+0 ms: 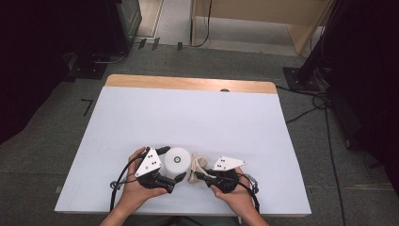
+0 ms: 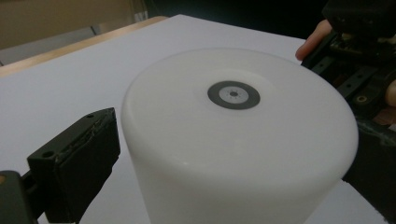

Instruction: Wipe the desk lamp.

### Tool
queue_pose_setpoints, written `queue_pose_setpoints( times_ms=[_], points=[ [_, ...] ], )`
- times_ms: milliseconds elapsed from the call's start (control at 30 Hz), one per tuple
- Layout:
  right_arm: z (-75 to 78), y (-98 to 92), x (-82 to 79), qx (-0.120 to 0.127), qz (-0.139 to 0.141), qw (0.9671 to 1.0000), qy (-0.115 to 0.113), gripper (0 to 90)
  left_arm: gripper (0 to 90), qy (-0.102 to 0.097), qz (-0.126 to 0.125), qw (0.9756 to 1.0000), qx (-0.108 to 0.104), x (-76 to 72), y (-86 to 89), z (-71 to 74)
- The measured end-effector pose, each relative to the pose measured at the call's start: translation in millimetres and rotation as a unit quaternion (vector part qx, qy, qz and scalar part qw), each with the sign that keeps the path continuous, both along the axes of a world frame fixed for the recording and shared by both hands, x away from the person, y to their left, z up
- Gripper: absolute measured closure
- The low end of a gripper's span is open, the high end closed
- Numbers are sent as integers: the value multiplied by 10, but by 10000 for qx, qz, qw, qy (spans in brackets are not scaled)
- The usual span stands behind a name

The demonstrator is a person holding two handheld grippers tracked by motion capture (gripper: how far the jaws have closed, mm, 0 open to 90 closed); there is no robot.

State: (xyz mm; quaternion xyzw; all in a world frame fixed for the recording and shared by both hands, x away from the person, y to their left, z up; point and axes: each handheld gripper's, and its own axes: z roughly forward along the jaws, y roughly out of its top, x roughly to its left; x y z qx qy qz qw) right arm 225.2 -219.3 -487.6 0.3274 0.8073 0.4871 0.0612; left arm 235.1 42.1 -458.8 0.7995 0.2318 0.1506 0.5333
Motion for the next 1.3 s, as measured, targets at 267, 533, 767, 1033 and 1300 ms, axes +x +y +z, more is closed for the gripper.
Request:
queue_pose_setpoints(
  times_ms=[267, 533, 767, 1033, 1300],
  points=[
    [18, -43, 7, 30, -56, 10000, -26, 814, 0, -68, 734, 9970, -218, -156, -148, -121],
    [11, -29, 9, 13, -38, 10000, -47, 814, 76, -42, 1142, 9930, -283, -193, -169, -121],
    [17, -36, 9, 31, -59, 10000, -43, 814, 83, -16, 941, 9953, -230, -143, -125, -102],
    [42, -85, 18, 94, -104, 9999, -88, 814, 85, 133, 109, 9988, -450, 32, 19, -57],
    [48, -100, 25, 114, -109, 9998, -128, 814, 85, -87, -853, 9957, -363, 169, 154, 4]
  ],
)
